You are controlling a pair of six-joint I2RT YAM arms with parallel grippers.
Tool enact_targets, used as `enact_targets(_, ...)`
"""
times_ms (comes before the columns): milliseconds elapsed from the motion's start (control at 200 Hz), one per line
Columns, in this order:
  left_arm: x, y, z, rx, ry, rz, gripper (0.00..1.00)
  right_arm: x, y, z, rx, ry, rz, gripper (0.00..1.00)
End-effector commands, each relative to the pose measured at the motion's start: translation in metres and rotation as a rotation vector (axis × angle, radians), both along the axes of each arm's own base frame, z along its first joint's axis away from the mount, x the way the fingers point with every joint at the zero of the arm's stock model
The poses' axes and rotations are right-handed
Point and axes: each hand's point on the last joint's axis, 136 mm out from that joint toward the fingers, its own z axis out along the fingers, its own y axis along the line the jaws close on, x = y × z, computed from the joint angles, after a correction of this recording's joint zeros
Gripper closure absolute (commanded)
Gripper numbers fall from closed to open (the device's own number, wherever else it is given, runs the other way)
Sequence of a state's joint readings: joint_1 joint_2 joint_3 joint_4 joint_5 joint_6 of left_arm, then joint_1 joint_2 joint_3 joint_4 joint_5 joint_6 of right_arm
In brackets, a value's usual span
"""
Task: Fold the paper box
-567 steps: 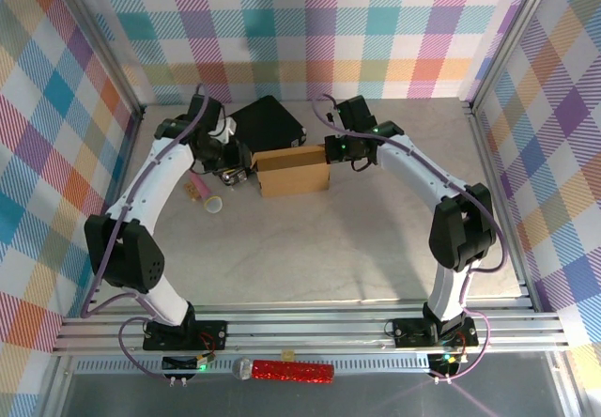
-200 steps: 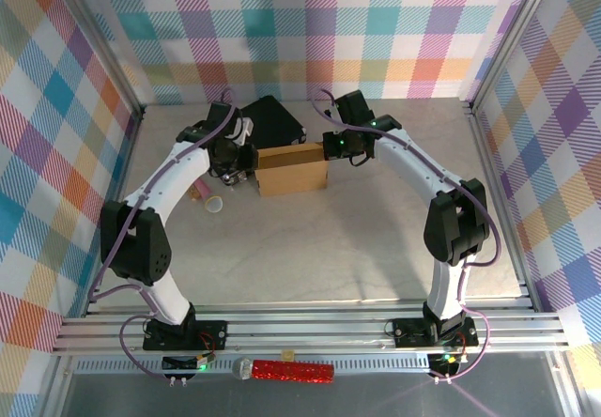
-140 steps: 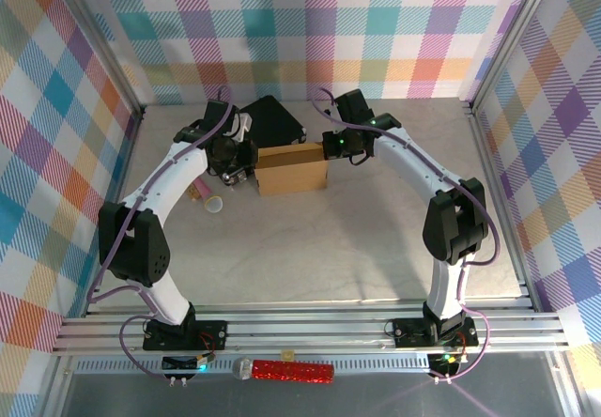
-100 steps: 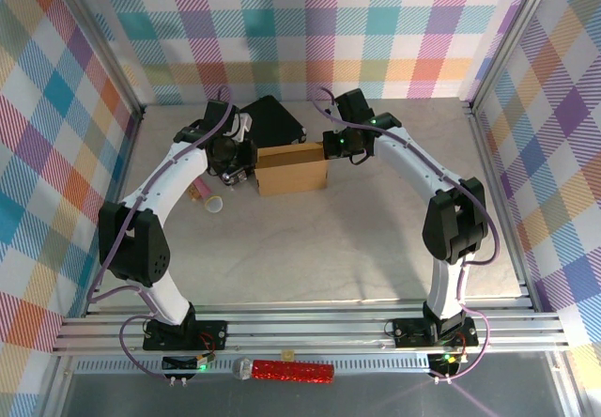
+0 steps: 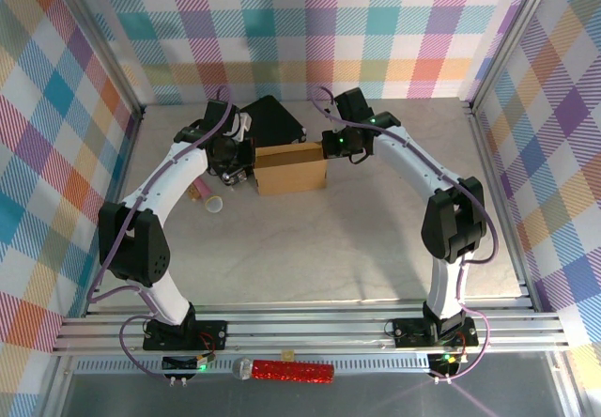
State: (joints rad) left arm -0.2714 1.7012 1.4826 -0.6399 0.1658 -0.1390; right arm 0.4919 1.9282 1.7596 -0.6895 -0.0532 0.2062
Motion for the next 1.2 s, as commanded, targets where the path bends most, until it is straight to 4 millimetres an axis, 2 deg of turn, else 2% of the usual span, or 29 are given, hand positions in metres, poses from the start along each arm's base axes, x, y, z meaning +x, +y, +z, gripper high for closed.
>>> enact_targets(0,0.002,0.002,0.000,-0.028,0.024,0.038,1.00,-0.022,-0.010,-0.045,-0.075,0.183,-0.014,1.00)
enact_targets(325,-0.003,0.003,-0.010,-0.057,0.094,0.106,1.00,-0.023,-0.009,-0.048,-0.079,0.219,-0.033,1.00)
enact_targets(795,0.002,0.005,-0.019,-0.071,0.040,0.149,1.00,-0.018,-0.007,-0.046,-0.051,0.225,-0.084,1.00)
enact_targets(1195,-0.008,0.014,-0.027,0.001,0.023,0.114,1.00,-0.017,-0.008,-0.044,-0.041,0.198,-0.090,1.00)
